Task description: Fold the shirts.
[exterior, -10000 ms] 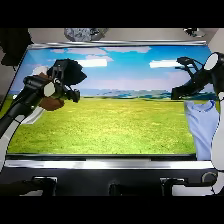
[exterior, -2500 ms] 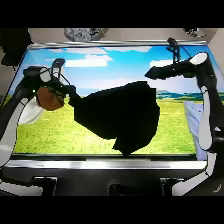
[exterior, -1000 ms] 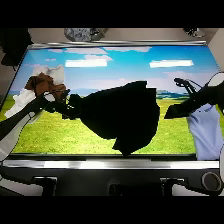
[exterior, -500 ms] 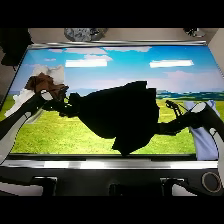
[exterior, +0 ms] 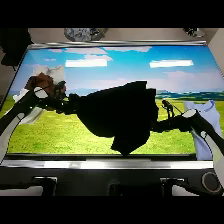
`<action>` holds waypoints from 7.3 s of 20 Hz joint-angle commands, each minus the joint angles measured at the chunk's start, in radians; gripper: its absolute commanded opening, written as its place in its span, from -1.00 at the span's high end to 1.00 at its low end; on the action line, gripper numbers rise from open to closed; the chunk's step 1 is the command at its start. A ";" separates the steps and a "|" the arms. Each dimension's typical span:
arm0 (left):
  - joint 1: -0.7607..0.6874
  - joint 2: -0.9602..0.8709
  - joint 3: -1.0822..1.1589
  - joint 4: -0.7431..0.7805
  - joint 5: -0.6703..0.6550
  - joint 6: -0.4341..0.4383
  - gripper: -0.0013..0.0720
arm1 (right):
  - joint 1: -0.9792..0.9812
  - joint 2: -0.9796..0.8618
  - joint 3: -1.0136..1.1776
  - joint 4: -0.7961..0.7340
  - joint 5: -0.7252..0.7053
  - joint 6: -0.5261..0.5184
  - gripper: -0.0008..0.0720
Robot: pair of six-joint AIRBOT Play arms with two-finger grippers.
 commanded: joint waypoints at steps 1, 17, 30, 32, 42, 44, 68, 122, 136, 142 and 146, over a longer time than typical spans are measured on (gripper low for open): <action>0.001 0.127 0.018 0.081 -0.012 0.000 0.90 | 0.024 0.040 0.115 0.003 0.049 -0.114 0.85; 0.001 0.877 0.664 0.232 0.219 -0.196 0.90 | 0.024 0.780 0.951 -0.256 -0.218 -0.047 0.85; 0.000 0.338 0.250 0.286 -0.079 -0.158 0.89 | 0.025 0.064 0.899 -0.386 0.369 0.083 0.85; 0.000 0.169 0.237 0.269 -0.062 -0.157 0.89 | 0.025 -0.103 0.899 -0.290 0.309 0.124 0.85; 0.033 -0.151 0.345 0.215 -0.153 -0.010 -0.58 | 0.037 -0.407 0.900 -0.022 0.201 0.133 -0.80; 0.097 -0.145 0.452 0.287 -0.226 -0.008 -0.66 | -0.016 -0.361 0.900 -0.045 0.234 0.077 -0.87; 0.306 -0.108 0.032 0.180 -0.106 0.013 0.89 | 0.071 -0.300 0.457 -0.180 0.391 0.047 -0.77; 0.233 -0.003 0.127 -0.163 0.412 0.011 0.89 | 0.070 -0.325 0.868 -0.186 -0.150 0.111 0.85; 0.445 -0.091 0.194 0.078 -0.441 0.000 -0.46 | -0.128 -0.271 0.875 -0.404 0.491 0.078 -0.70; 0.480 0.162 -0.339 0.128 -0.273 0.042 -0.46 | -0.162 -0.203 0.579 -0.418 0.562 0.029 -0.67; 0.480 0.182 -0.492 0.023 -0.227 0.112 -0.37 | -0.162 -0.190 0.484 -0.410 0.529 0.008 -0.67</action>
